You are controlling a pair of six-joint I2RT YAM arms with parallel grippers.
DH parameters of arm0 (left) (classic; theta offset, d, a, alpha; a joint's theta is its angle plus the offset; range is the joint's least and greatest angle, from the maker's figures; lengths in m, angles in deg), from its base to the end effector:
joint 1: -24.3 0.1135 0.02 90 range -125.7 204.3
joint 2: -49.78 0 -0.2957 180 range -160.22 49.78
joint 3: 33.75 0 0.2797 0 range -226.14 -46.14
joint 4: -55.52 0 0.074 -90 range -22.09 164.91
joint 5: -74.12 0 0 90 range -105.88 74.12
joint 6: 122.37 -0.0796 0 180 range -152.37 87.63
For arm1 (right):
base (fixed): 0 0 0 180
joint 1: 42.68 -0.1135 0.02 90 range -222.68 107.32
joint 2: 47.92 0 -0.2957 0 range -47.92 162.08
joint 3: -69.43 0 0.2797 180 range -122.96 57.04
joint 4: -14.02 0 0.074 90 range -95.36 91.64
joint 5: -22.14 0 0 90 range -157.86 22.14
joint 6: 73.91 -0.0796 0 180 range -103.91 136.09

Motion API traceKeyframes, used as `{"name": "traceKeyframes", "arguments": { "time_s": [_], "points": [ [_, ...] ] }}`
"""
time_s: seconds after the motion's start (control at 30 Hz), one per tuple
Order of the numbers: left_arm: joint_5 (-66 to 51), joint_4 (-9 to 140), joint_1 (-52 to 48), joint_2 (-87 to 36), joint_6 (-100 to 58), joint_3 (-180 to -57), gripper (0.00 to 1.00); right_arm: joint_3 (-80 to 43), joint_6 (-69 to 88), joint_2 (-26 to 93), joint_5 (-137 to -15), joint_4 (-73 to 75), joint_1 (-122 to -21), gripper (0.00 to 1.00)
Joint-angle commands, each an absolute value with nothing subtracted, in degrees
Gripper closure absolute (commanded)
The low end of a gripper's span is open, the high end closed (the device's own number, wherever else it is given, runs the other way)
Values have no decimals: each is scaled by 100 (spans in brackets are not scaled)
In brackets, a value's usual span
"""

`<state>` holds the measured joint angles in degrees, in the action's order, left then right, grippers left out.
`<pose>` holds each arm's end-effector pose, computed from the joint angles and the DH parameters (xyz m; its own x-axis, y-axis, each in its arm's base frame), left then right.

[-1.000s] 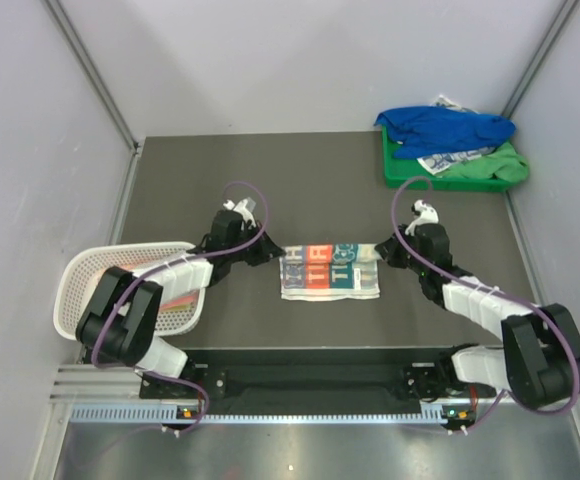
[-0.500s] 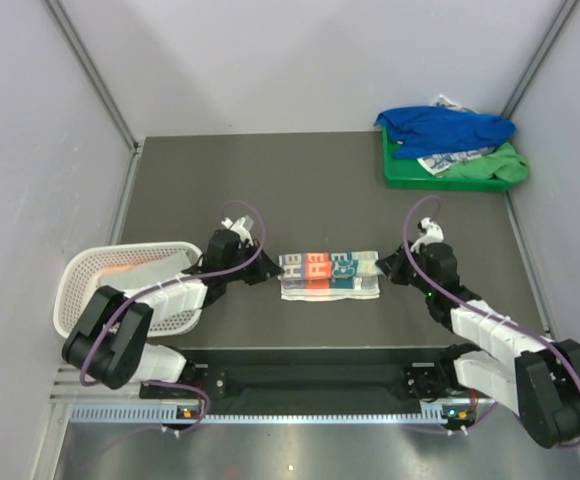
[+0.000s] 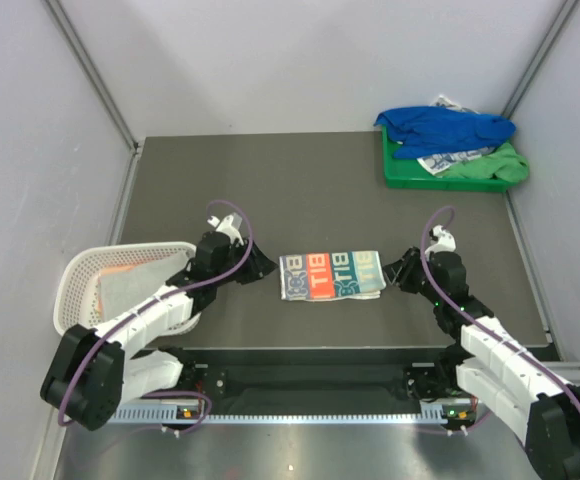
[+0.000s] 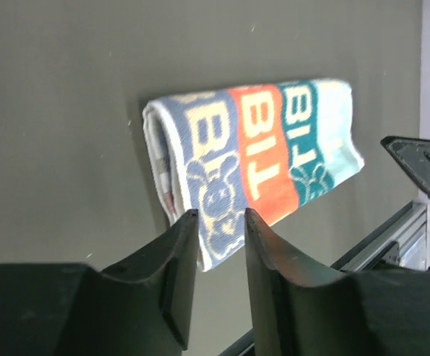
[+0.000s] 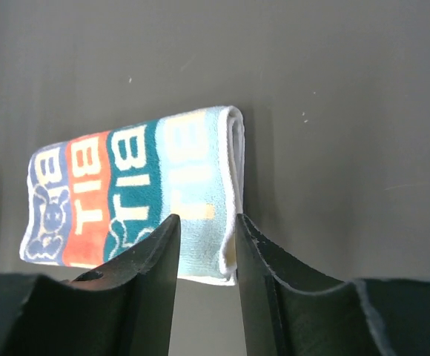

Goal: Fold and stack the towels
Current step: Fold the towel

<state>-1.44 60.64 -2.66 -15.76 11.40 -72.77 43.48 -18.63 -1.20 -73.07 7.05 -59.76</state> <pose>0.2374 -0.1430 0.1785 -0.7723 -0.3588 -0.5243 0.1302 0.7183 -0.6834 0.2029 0.0699 0.1582 -0.5761 0.4164 -0.7034 -0.0501 0.8409 0.5388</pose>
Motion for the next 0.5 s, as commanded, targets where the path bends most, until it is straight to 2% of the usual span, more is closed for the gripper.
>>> {"name": "traceKeyframes", "arguments": {
  "time_s": [0.0,0.2,0.33,0.47],
  "points": [
    [-568,6623,-277,-1411,1017,-7882,65,3842,-1915,-423,-6998,243,-6043,64],
    [-768,7458,-593,-2307,1201,-8542,69,3402,-2003,50,-6506,-65,-6553,65],
    [-912,7486,-796,-2492,1473,-8315,56,3217,-1898,762,-6329,23,-6615,63],
    [-841,7450,-910,-2484,1606,-8261,53,2997,-1854,1193,-6443,6,-6667,63]
  ]
}}
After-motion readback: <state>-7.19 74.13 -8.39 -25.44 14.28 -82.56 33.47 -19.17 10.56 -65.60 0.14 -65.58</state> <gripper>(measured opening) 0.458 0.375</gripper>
